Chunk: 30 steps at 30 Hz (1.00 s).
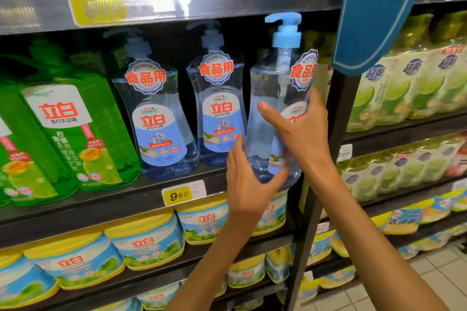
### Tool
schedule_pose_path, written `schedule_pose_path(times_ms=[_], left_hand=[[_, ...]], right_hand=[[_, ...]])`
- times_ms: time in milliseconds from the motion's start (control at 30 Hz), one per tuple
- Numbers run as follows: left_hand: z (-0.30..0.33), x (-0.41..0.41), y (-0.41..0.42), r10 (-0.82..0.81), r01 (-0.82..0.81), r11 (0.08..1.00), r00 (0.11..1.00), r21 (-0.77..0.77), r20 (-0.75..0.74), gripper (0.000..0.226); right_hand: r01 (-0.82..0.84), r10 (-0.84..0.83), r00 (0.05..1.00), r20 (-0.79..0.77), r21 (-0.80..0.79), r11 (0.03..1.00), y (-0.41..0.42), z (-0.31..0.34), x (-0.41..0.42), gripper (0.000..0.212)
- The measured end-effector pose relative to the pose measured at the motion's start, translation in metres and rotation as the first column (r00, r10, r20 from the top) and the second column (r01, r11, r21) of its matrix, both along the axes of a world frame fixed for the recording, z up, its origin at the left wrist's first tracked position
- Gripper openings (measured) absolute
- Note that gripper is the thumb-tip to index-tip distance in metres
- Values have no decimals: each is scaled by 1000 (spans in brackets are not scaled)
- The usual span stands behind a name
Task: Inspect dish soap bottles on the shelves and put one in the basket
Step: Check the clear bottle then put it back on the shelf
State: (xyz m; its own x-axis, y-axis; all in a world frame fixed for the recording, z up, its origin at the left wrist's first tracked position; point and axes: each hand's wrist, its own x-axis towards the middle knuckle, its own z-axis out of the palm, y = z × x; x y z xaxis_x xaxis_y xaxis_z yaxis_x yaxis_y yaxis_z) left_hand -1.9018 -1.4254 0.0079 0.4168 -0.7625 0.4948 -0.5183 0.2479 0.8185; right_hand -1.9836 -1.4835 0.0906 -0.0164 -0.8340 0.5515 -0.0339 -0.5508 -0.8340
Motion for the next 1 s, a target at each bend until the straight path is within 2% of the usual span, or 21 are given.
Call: schedule_pose_path(times_ms=[67, 133, 200, 267, 400, 467, 533, 667, 767, 833, 900, 967, 1000], left_hand=[[3, 8, 10, -137, 134, 990, 986, -31, -100, 82], [8, 15, 20, -213, 206, 976, 972, -69, -101, 71], [14, 22, 32, -303, 293, 952, 943, -89, -135, 65], [19, 31, 45, -381, 370, 924, 907, -91, -180, 54], [18, 38, 66, -495, 505, 861, 800, -66, -338, 21], [13, 37, 72, -496, 521, 850, 739, -79, -456, 26], [8, 36, 76, -478, 513, 851, 668, -111, -570, 38], [3, 31, 86, -440, 485, 862, 570, -147, -694, 59], [10, 35, 86, -464, 495, 839, 437, -225, -771, 55], [15, 37, 86, -524, 540, 789, 340, -294, -781, 55], [17, 37, 86, -493, 565, 783, 308, -260, -814, 44], [14, 38, 86, -492, 631, 743, 287, -224, -822, 57], [13, 39, 88, -514, 670, 712, 291, -212, -807, 64]], right_hand=[[-76, 76, 997, 13, 12, 997, 11, 4, -4, 69], [-147, 147, 989, -6, 7, 989, 20, 9, -9, 67], [-257, 257, 966, 24, 22, 966, 24, 12, -16, 54], [-384, 381, 922, 71, 28, 923, 27, 16, -22, 36], [-619, 583, 773, 249, 95, 780, 36, 22, -22, 39], [-597, 554, 790, 261, 124, 793, 43, 23, -18, 39], [-533, 493, 838, 236, 155, 832, 51, 23, -12, 47], [-437, 412, 897, 158, 187, 880, 59, 24, -7, 41], [-590, 549, 799, 247, 145, 794, 56, 26, -10, 38], [-692, 618, 704, 350, 138, 709, 55, 28, -7, 47], [-770, 663, 618, 421, 157, 618, 57, 31, -1, 53], [-813, 699, 566, 438, 152, 562, 62, 35, 5, 49], [-810, 697, 569, 437, 149, 567, 64, 37, 6, 49]])
